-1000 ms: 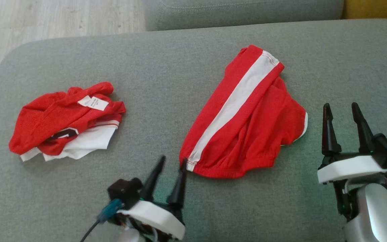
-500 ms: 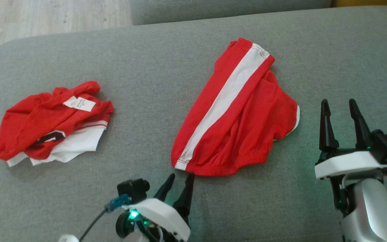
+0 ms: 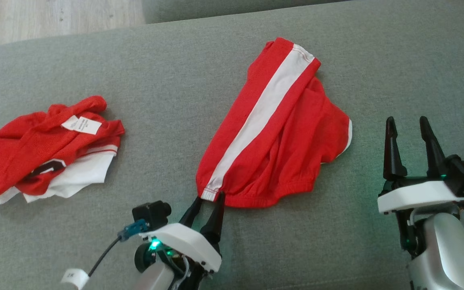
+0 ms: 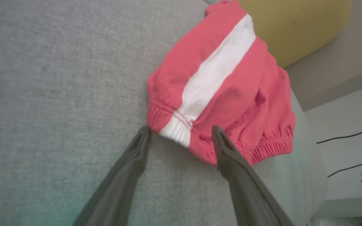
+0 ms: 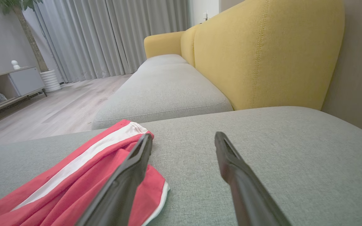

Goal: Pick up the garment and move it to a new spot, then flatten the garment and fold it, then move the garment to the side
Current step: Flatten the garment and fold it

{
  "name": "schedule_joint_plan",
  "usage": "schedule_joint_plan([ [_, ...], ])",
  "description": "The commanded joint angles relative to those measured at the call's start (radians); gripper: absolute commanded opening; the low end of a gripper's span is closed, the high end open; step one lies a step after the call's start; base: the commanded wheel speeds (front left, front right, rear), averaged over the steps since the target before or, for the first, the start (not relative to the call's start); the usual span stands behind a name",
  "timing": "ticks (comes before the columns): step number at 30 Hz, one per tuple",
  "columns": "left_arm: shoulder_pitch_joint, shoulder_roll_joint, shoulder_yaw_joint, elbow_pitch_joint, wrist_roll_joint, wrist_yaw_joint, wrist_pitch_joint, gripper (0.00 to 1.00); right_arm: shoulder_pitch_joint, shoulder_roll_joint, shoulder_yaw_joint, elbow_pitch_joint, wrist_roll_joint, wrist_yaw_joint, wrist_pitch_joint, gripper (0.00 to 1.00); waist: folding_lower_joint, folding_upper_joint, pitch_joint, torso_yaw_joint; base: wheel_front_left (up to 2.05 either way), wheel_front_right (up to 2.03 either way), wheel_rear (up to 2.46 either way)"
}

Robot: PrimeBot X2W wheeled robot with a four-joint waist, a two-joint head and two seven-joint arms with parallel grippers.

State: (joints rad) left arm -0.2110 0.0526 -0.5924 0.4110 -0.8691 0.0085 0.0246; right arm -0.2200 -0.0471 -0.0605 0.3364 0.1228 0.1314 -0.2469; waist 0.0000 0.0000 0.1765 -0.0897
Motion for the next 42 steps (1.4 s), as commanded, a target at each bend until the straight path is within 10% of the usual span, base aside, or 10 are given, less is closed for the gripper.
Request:
schedule_joint_plan([
  [1,-0.048,-0.002,0.016,-0.021,-0.013,-0.007,-0.013,1.0,-0.044,-0.003,0.026,-0.027,-0.005,-0.001,-0.01,1.0,0.0,0.0,0.002,-0.002,0.0,0.0,0.0],
  [10,-0.082,-0.002,-0.008,0.009,-0.059,-0.018,-0.022,1.0,-0.049,-0.003,0.04,-0.031,-0.004,-0.001,-0.011,1.0,0.0,0.0,0.012,-0.011,0.0,0.0,0.0],
  [13,-0.097,-0.002,-0.011,0.016,-0.053,-0.024,-0.038,0.06,-0.048,-0.003,0.041,-0.03,-0.005,-0.001,-0.011,1.0,0.0,0.0,0.011,-0.011,0.0,0.0,0.0],
  [14,-0.1,-0.002,-0.009,0.017,-0.051,-0.025,-0.049,0.0,-0.047,-0.003,0.04,-0.03,-0.005,-0.001,-0.011,1.0,0.0,0.0,0.01,-0.01,0.0,0.0,0.0],
  [31,-0.13,0.04,-0.04,-0.06,0.087,-0.016,-0.203,0.0,-0.21,-0.003,0.056,0.017,-0.128,-0.001,0.189,1.0,0.0,0.0,0.005,0.095,0.0,0.0,0.0],
  [42,-0.186,0.024,-0.086,-0.092,0.107,-0.031,-0.199,0.0,-0.552,-0.123,0.157,0.339,-0.211,-0.001,0.387,1.0,0.0,0.0,0.094,0.213,0.0,0.0,0.0],
])
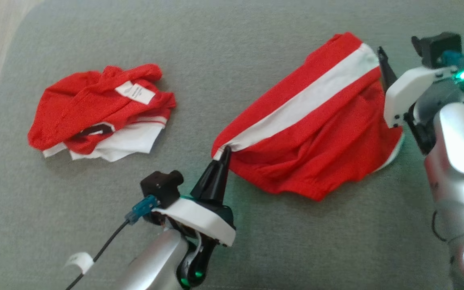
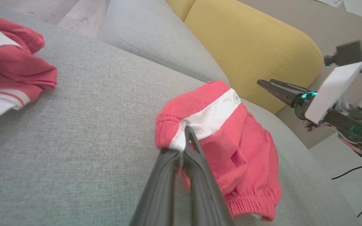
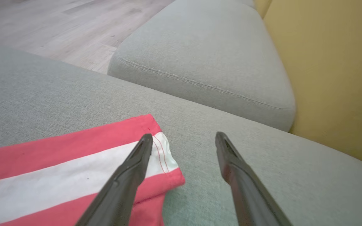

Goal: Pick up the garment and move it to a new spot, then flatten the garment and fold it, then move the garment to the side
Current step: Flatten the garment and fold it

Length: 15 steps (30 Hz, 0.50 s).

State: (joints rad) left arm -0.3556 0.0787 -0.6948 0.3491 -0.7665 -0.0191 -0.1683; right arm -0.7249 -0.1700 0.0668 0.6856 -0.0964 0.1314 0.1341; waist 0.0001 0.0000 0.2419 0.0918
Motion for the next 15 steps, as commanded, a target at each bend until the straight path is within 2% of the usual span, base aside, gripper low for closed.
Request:
schedule_joint_plan([
  [1,-0.046,-0.004,0.012,-0.028,0.004,-0.005,-0.007,0.0,-0.069,-0.012,0.04,0.022,0.016,-0.001,0.012,1.0,-0.0001,0.0,0.034,0.04,0.0,0.0,0.0],
  [9,-0.067,-0.016,-0.019,-0.015,0.002,-0.015,-0.014,0.0,-0.185,-0.088,0.148,0.234,0.096,-0.001,0.022,1.0,-0.0001,0.0,0.063,0.079,0.0,0.0,0.0],
  [15,-0.078,-0.019,-0.029,-0.01,-0.004,-0.014,-0.019,0.0,-0.226,-0.103,0.212,0.325,0.189,-0.001,0.015,1.0,-0.0001,0.0,0.077,0.09,0.0,0.0,0.0],
])
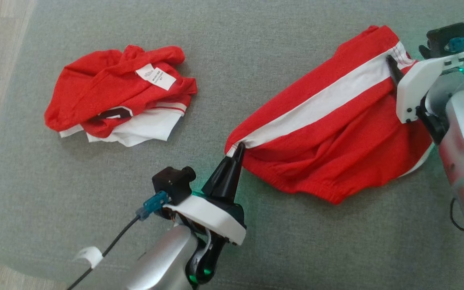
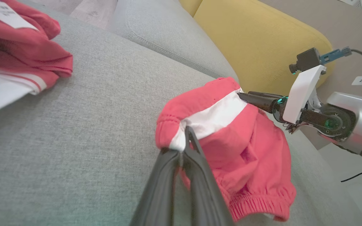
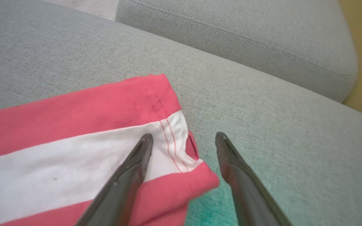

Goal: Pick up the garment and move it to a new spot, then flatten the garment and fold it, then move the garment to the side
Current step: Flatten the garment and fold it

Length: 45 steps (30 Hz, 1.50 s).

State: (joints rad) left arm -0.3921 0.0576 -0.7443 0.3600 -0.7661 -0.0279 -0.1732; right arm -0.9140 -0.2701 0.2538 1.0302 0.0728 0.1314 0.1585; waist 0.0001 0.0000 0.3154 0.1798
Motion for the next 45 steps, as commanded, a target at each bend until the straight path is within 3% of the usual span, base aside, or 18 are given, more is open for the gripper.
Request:
schedule_joint_plan([
  [1,-0.043,0.001,0.019,-0.021,-0.005,-0.005,-0.015,0.0,-0.041,-0.003,0.037,-0.011,0.038,-0.001,-0.013,1.0,-0.0001,0.0,0.006,0.003,0.0,0.0,0.0],
  [14,-0.056,0.0,0.009,-0.012,-0.011,-0.005,-0.019,0.0,-0.059,-0.031,0.227,0.005,0.245,-0.001,-0.025,1.0,-0.0001,0.0,0.02,0.013,0.0,0.0,0.0],
  [35,-0.061,-0.001,-0.002,-0.002,-0.024,0.0,-0.02,0.0,-0.088,-0.078,0.443,-0.005,0.436,-0.001,-0.049,1.0,-0.0001,0.0,0.007,0.004,0.0,0.0,0.0],
  [36,-0.061,-0.001,-0.002,-0.001,-0.025,0.0,-0.02,0.0,-0.091,-0.082,0.458,-0.004,0.45,-0.001,-0.049,0.94,-0.0001,0.0,0.007,0.005,0.0,0.0,0.0],
  [38,-0.062,0.0,-0.003,-0.001,-0.026,0.001,-0.021,0.0,-0.094,-0.085,0.472,-0.002,0.463,-0.001,-0.047,0.46,-0.0001,0.0,0.007,0.006,0.0,0.0,0.0],
  [39,-0.062,0.0,-0.003,-0.001,-0.026,0.001,-0.021,0.0,-0.096,-0.086,0.478,0.0,0.47,-0.001,-0.046,0.3,-0.0001,0.0,0.007,0.006,0.0,0.0,0.0],
  [40,-0.062,0.0,-0.003,-0.001,-0.027,0.001,-0.021,0.0,-0.097,-0.087,0.485,0.002,0.476,-0.001,-0.044,0.03,-0.0001,0.0,0.007,0.006,0.0,0.0,0.0],
  [45,-0.064,0.003,-0.003,0.001,-0.029,0.001,-0.023,0.0,-0.105,-0.092,0.514,0.013,0.5,-0.001,-0.049,0.0,-0.0001,0.0,0.005,0.004,0.0,0.0,0.0],
])
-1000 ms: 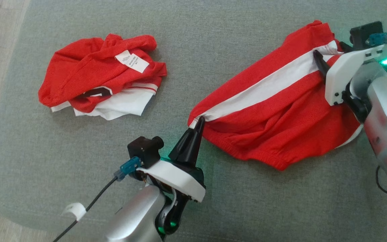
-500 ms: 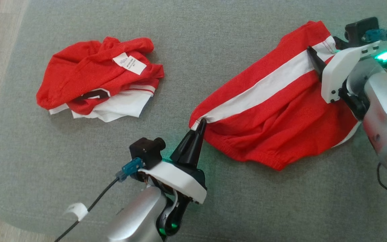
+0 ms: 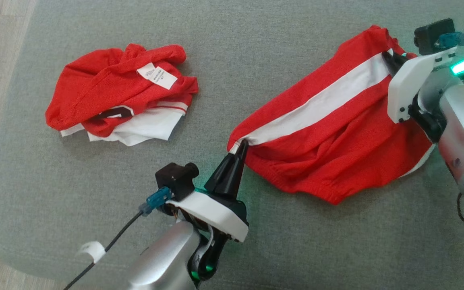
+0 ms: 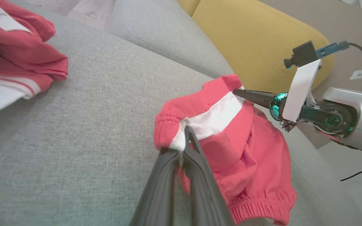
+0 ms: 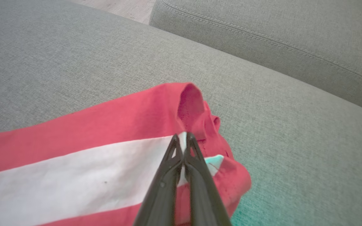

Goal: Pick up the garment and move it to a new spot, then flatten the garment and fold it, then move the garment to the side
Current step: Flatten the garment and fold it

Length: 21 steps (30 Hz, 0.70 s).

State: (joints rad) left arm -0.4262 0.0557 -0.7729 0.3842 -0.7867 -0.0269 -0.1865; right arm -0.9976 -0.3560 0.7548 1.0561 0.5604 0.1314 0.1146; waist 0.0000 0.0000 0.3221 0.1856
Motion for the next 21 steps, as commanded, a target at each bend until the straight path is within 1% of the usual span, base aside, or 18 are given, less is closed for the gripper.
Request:
schedule_joint_plan([
  [1,-0.03,0.006,0.026,-0.022,-0.008,0.001,-0.011,0.0,-0.023,-0.007,0.017,-0.011,0.017,-0.001,-0.011,0.0,0.0,0.0,-0.004,-0.003,0.0,0.0,0.0],
  [6,-0.025,0.016,0.033,-0.018,-0.011,0.004,-0.015,0.0,-0.027,-0.009,0.027,-0.01,0.04,-0.001,-0.041,0.0,0.0,0.0,-0.027,-0.02,0.0,0.0,0.0],
  [10,-0.033,0.047,0.046,-0.025,-0.005,0.011,-0.019,0.0,-0.032,-0.015,0.028,-0.03,0.079,-0.001,-0.079,0.0,0.0,0.0,-0.065,-0.053,0.0,0.0,0.0],
  [14,-0.057,0.098,0.064,-0.044,0.01,0.02,-0.009,0.0,-0.029,-0.027,0.03,-0.074,0.132,-0.001,-0.115,0.0,0.0,0.0,-0.113,-0.097,0.0,0.0,0.0],
  [21,-0.153,0.22,0.107,-0.103,0.046,0.032,0.041,0.0,-0.02,-0.054,0.007,-0.182,0.252,-0.001,-0.202,0.0,0.0,0.0,-0.194,-0.174,0.0,0.0,0.0],
])
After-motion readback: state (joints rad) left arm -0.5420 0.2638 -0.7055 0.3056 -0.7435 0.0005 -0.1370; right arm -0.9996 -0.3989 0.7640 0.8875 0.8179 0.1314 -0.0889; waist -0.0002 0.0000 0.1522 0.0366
